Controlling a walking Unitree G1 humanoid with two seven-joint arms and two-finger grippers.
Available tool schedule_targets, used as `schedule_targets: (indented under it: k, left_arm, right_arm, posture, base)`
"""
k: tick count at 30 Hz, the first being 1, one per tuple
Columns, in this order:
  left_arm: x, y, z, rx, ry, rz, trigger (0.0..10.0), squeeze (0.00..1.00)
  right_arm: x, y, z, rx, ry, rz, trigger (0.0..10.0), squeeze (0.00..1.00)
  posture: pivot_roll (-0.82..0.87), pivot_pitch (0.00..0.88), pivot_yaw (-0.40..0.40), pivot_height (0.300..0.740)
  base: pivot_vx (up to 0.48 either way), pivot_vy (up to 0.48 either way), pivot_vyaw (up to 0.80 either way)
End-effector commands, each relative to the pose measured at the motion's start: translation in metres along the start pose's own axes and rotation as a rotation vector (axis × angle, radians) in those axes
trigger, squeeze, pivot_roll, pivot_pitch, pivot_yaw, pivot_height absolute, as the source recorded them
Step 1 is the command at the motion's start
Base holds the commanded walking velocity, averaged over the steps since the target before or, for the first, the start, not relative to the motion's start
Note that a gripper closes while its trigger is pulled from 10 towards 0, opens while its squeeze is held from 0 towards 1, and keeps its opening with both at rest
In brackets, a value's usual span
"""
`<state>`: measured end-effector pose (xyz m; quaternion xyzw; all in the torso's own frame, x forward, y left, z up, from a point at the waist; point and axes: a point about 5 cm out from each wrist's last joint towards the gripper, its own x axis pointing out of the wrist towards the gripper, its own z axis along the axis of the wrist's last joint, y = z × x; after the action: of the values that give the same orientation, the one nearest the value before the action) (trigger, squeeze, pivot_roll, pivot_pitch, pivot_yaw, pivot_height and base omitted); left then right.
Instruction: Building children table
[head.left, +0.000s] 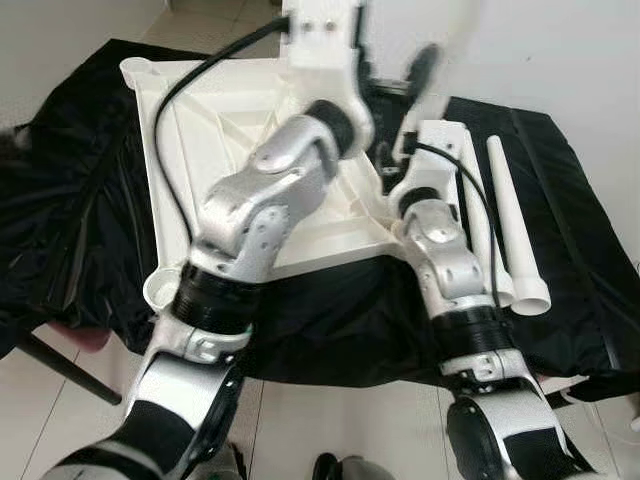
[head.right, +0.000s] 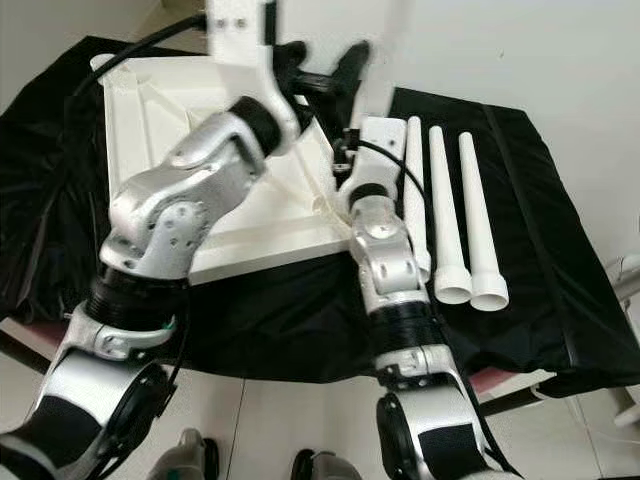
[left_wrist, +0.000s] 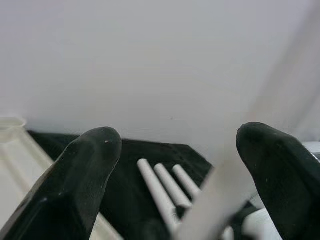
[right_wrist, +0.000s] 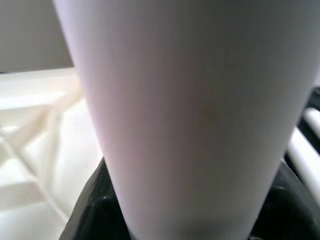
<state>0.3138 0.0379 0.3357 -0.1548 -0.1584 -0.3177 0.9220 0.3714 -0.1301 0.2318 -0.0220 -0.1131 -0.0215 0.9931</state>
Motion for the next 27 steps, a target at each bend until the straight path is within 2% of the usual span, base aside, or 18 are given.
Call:
schedule_targets:
  k: [1,4,8,11,12,14,16,20,23,27]
  left_arm:
    - [-0.004,-0.016,0.0,-0.007,0.009,-0.238,10.0,0.0]
    - [-0.008,-0.012,-0.003,-0.007,0.025,-0.227,10.0,0.0]
    - [-0.016,0.001,-0.02,0.07,0.106,-0.171,10.0,0.0]
    - [-0.025,0.007,-0.043,0.137,0.182,-0.146,10.0,0.0]
    - [-0.025,0.007,-0.043,0.137,0.182,-0.146,10.0,0.0]
    - [-0.035,0.008,-0.063,0.187,0.261,-0.159,10.0,0.0]
    - [-0.035,0.008,-0.063,0.187,0.261,-0.159,10.0,0.0]
    - [-0.042,0.005,-0.077,0.205,0.312,-0.189,10.0,0.0]
    - [-0.053,-0.003,-0.092,0.259,0.365,-0.24,10.0,0.0]
    - [-0.056,-0.006,-0.096,0.263,0.374,-0.251,10.0,0.0]
  right_arm:
    - [-0.002,-0.004,-0.003,0.015,0.001,-0.009,10.0,0.0]
    - [-0.004,-0.008,-0.006,0.008,0.002,-0.009,10.0,0.0]
    - [-0.01,-0.013,-0.014,-0.02,0.01,0.003,10.0,0.0]
    - [-0.015,-0.015,-0.017,-0.011,-0.006,0.026,10.0,0.0]
    - [-0.015,-0.015,-0.017,-0.011,-0.006,0.026,10.0,0.0]
    - [-0.017,-0.017,-0.017,-0.005,-0.023,0.04,10.0,0.0]
    - [-0.017,-0.017,-0.017,-0.005,-0.023,0.04,10.0,0.0]
    - [-0.018,-0.021,-0.017,-0.009,-0.035,0.041,10.0,0.0]
    - [-0.02,-0.025,-0.02,-0.018,-0.04,0.053,10.0,0.0]
    - [-0.021,-0.027,-0.022,-0.022,-0.037,0.058,10.0,0.0]
  posture:
    - [0.11,0.102,-0.072,0.74]
    - [0.11,0.102,-0.072,0.74]
    - [0.11,0.113,-0.076,0.74]
    - [0.11,0.113,-0.076,0.74]
    - [0.11,0.113,-0.076,0.74]
    - [0.11,0.122,-0.075,0.74]
    - [0.11,0.122,-0.075,0.74]
    - [0.1,0.137,-0.073,0.74]
    - [0.1,0.146,-0.07,0.74]
    - [0.1,0.148,-0.07,0.74]
  base:
    - [0.0,0.0,0.0]
    - [0.0,0.0,0.0]
    - [0.0,0.0,0.0]
    - [0.0,0.0,0.0]
    - [0.0,0.0,0.0]
    - [0.0,0.0,0.0]
    - [0.0,0.0,0.0]
    - [0.0,0.0,0.0]
    - [0.0,0.0,0.0]
    - [0.0,0.0,0.0]
